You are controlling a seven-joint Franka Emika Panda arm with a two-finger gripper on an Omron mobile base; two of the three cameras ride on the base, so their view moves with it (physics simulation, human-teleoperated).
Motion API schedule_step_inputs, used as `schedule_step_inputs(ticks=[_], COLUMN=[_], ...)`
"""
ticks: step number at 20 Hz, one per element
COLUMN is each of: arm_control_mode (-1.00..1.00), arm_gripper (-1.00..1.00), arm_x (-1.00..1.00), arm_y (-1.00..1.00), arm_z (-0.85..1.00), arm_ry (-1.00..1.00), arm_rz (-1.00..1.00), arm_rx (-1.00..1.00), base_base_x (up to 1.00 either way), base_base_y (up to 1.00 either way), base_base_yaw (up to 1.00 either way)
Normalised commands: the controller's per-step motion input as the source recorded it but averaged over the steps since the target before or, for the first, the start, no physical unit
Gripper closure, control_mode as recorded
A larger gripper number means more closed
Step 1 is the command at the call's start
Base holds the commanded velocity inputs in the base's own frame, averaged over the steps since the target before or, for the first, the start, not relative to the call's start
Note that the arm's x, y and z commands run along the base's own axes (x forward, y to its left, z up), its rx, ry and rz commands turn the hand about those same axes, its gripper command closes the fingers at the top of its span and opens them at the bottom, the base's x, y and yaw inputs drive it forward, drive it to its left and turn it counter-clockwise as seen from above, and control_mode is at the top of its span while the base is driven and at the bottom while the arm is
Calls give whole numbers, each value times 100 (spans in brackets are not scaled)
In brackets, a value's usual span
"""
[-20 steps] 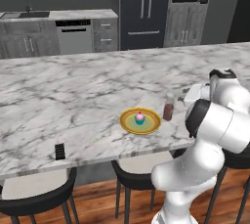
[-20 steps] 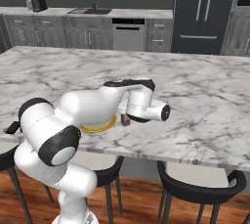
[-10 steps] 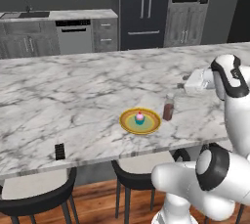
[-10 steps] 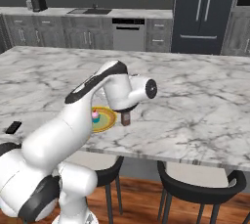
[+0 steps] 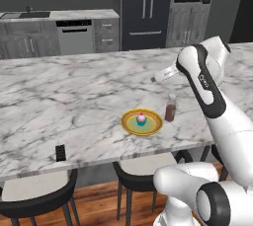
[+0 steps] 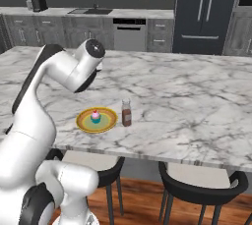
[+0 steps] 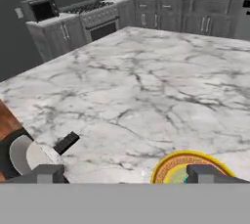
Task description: Take the cinnamon bottle from the cabinet and place it on the dining table, next to the plate with the cupcake. Then take the chocolate from the dining counter and place it on the cupcake plate.
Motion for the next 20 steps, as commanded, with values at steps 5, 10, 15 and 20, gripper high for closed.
schedule_step_inputs(ticks=[5,10,15,20], arm_control_mode=[-100,-100,-100,-100], arm_gripper=[-100,-100,-100,-100], arm_x=[-7,-29,-76,-51], arm_y=[100,100,100,92], arm_z=[35,12,-65,-65], arm_ry=[45,51,38,32], arm_rz=[0,0,0,2], arm_rx=[-21,-18,-19,-4], base_base_x=[0,0,0,0], base_base_y=[0,0,0,0], base_base_yaw=[0,0,0,0])
